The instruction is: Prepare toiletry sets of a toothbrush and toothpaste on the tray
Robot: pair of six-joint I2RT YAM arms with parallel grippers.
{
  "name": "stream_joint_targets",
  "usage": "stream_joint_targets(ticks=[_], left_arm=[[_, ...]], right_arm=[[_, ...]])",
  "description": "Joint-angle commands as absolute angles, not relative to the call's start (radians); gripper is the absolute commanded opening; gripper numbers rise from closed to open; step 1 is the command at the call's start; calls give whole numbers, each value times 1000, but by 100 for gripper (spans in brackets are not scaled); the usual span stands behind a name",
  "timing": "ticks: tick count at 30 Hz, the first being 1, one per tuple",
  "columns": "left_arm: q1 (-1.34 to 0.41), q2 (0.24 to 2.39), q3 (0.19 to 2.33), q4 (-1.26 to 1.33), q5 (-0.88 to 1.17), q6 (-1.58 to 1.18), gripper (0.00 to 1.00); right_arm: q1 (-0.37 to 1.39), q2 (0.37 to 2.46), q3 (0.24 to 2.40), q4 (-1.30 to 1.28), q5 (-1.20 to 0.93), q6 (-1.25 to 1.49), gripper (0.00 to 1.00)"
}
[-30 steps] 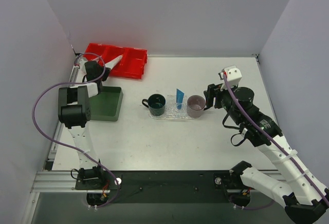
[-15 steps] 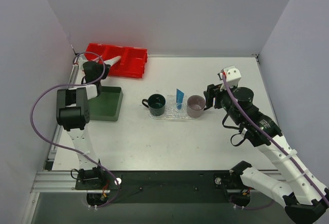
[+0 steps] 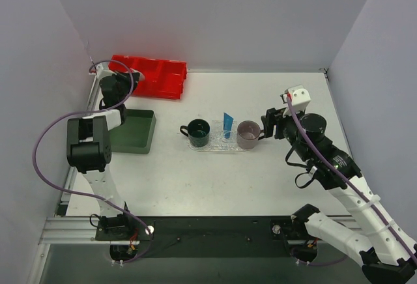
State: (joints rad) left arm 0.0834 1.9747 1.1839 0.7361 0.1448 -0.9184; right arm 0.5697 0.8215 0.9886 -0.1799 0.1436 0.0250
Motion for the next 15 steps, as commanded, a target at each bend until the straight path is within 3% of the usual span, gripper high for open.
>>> stream_joint_targets(ticks=[1, 15], left_arm=[[94, 1905, 1196, 853, 233, -871, 0], [98, 1678, 1209, 628, 391, -716, 0]], right_arm=[[565, 799, 974, -167, 175, 25, 58], [563, 793, 1002, -184, 112, 41, 58]])
